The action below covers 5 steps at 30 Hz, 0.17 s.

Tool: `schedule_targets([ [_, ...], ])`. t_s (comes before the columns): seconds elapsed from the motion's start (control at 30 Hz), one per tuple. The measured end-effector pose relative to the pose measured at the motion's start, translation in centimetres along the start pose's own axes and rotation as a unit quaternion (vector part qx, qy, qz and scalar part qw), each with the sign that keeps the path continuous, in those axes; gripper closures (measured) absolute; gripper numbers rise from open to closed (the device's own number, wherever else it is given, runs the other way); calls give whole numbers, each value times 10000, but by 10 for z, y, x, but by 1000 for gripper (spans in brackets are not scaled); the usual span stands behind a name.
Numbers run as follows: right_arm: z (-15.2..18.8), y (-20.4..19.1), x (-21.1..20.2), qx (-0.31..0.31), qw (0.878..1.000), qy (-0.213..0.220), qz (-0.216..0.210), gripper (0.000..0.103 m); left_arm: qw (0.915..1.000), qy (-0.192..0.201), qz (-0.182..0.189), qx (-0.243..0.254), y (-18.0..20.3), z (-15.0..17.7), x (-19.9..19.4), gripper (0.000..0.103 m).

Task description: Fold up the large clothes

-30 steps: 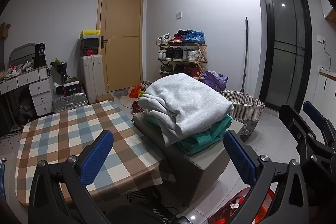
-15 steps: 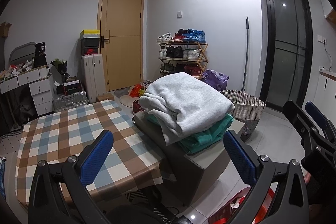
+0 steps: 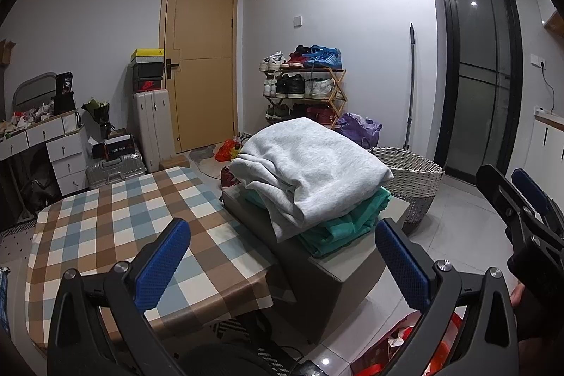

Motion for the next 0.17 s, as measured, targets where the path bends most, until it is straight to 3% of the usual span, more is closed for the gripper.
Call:
schedule_targets([
  [0.17, 1, -3, -2, -36, 10000, 39, 16, 0, 10000, 67, -25, -38, -5, 0, -1, 1],
])
Point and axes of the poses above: each gripper's, at about its wrist camera, not at the fingertips, and x roughly the way its jaws point, y to its right, z to its underside, the point moved 7 cm from there along x, roughly the way its jaws point, and after that the axes turned 13 degrees about -y, right-handed, at the moved point
